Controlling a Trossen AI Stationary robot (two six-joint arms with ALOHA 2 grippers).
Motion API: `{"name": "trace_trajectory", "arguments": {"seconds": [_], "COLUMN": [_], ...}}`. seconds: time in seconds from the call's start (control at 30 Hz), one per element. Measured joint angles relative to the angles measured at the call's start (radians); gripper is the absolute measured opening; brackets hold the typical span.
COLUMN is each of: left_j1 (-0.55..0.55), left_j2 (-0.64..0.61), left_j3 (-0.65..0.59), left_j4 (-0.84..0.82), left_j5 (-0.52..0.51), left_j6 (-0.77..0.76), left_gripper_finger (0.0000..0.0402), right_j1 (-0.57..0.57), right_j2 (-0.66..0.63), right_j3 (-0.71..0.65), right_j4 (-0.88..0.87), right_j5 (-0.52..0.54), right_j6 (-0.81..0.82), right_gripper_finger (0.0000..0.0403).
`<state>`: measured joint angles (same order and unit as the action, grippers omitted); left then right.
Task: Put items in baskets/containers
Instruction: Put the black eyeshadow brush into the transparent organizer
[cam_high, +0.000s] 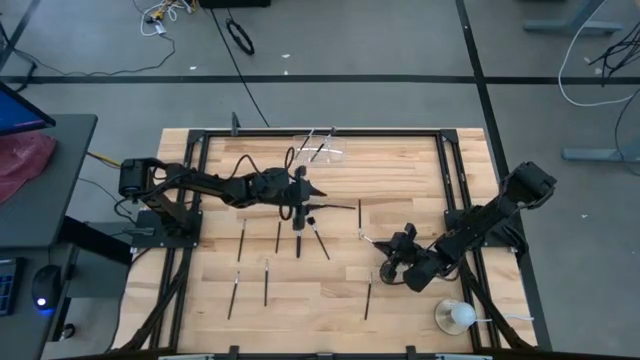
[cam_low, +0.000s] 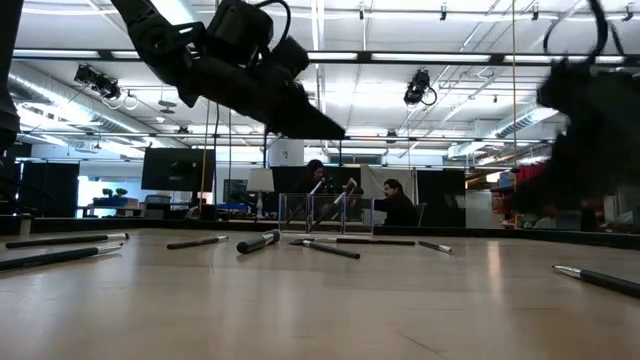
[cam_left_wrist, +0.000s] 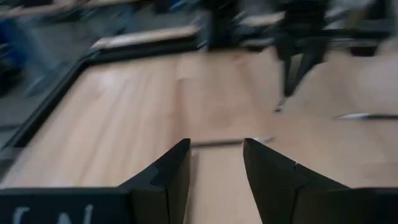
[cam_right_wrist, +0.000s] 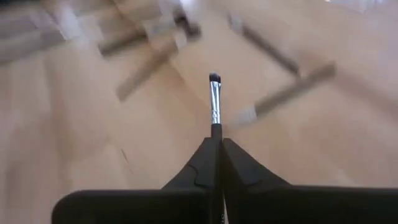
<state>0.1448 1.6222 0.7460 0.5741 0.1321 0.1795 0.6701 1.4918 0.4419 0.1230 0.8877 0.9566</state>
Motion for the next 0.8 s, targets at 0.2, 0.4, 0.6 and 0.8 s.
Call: {"name": "trace_trajectory", "arguments": {"seconds": [0.2,0.4,0.6,0.8], "left_j1": [-0.050,-0.133,-0.194,-0.204], "left_j2": [0.000,0.000,0.000,0.000], "left_j3": [0.000,0.000,0.000,0.001], "left_j4": [0.118,0.295,0.478,0.546], "left_j5": [0.154,0.205,0.178,0.097], "left_j6": [0.034,0.073,0.068,0.028], "left_gripper_finger": [0.0154,0.0154,0.0154,0.0163], "right_j1": [-0.020,-0.068,-0.140,-0.206], "right_j2": [-0.036,-0.036,-0.037,-0.019], "right_j3": [0.001,0.001,0.002,0.023], "right_j4": [0.491,0.993,1.165,1.168], "right_j5": [0.063,-0.076,-0.271,-0.371], "right_j6": [-0.495,-0.968,-1.119,-1.126], "right_gripper_finger": [0.0006,0.0006,0.0006,0.0006]}}
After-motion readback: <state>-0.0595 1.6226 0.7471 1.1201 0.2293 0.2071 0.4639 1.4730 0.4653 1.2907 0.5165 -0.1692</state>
